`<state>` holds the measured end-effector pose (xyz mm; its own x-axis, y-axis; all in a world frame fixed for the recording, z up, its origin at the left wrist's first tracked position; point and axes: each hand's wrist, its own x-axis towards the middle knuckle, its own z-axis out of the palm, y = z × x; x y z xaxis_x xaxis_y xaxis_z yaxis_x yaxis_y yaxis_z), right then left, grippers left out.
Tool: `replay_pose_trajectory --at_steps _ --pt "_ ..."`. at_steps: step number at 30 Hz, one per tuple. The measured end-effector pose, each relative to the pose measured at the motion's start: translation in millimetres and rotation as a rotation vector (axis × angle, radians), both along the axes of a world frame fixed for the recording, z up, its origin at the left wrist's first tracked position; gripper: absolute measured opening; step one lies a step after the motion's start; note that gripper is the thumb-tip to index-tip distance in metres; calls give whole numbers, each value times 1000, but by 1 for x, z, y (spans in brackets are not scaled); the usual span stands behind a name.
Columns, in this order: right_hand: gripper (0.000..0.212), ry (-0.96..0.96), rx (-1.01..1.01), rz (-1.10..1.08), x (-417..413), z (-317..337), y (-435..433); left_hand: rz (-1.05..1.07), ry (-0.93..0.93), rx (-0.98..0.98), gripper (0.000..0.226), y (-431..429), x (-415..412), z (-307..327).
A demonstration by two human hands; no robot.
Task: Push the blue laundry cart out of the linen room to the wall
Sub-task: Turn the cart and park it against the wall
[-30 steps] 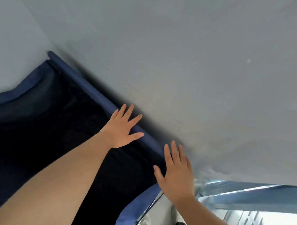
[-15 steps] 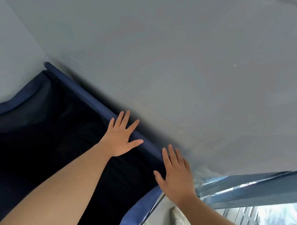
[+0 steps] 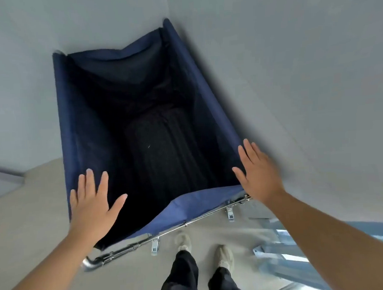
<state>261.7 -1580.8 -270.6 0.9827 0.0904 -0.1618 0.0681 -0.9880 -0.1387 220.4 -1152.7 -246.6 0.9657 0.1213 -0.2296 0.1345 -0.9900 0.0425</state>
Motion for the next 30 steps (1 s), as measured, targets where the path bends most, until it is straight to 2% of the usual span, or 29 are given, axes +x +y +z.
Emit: replay_pose_trajectory --at_steps 4,8,12,16,21,30 --pt "68 -23 13 6 -2 0 3 191 24 65 86 44 -40 -3" --pt "65 -45 10 10 -2 1 4 242 52 -59 82 52 -54 -11" --pt "69 -44 20 -1 -6 -2 5 266 -43 -137 72 44 -55 -21" --pt "69 -48 62 -18 -9 -1 7 239 -99 -127 76 39 -58 -26" --pt "71 -48 103 -36 -11 0 7 172 -123 -99 70 39 -59 -27" --pt "76 -12 125 -72 -13 1 7 131 -102 -87 74 39 -58 -25"
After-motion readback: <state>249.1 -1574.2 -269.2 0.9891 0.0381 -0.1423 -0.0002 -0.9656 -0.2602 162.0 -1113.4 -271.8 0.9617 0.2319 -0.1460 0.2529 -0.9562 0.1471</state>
